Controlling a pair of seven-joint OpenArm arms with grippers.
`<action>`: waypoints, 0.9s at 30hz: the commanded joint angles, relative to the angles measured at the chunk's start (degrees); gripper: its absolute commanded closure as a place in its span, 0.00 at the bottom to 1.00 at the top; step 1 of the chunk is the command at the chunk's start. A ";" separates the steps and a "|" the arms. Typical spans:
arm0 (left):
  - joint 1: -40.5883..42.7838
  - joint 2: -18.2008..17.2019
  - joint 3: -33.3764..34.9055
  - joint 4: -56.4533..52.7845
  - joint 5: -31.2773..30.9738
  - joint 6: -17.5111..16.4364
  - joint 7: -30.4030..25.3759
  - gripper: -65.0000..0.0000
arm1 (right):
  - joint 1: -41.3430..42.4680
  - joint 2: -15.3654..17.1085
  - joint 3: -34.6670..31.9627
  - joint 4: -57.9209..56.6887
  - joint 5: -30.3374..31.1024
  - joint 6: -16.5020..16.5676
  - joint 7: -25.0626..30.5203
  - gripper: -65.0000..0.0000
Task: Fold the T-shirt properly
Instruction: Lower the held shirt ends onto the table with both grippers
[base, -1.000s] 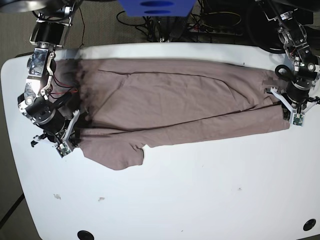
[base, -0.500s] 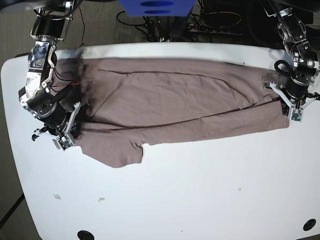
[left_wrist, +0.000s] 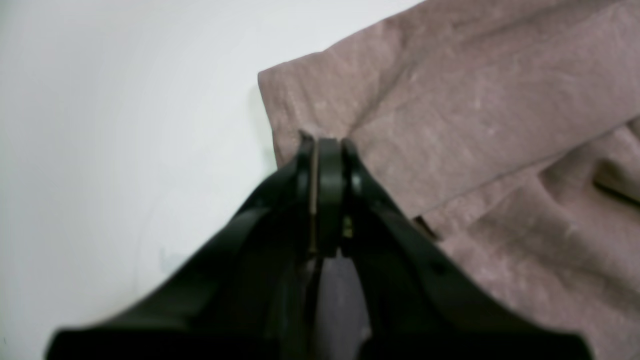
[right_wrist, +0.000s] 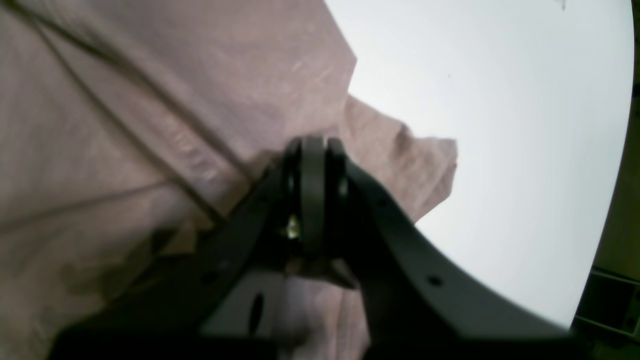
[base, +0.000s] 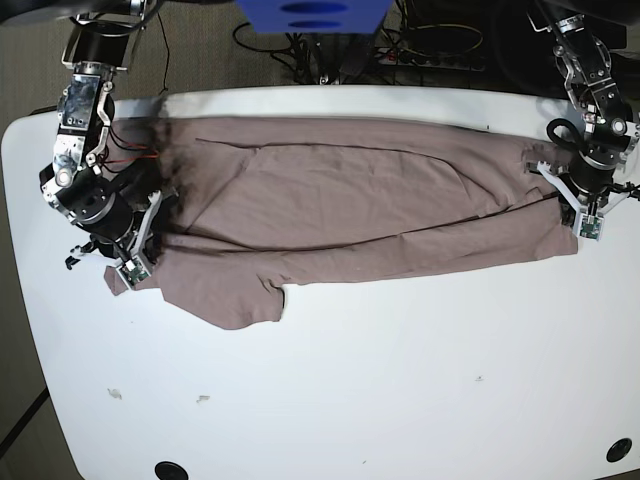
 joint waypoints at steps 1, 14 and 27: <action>0.79 -0.88 -0.41 1.42 -0.23 0.31 -0.94 1.00 | 1.10 0.80 0.57 0.81 0.20 -0.16 0.17 1.00; 2.47 -0.96 0.47 1.08 0.03 0.12 -1.12 0.99 | 0.14 0.87 1.05 0.66 -0.01 -0.16 -0.34 1.00; 2.78 -0.76 -0.06 1.57 -0.19 0.15 -1.15 0.99 | -1.60 0.90 2.22 0.76 0.01 -0.16 0.17 1.00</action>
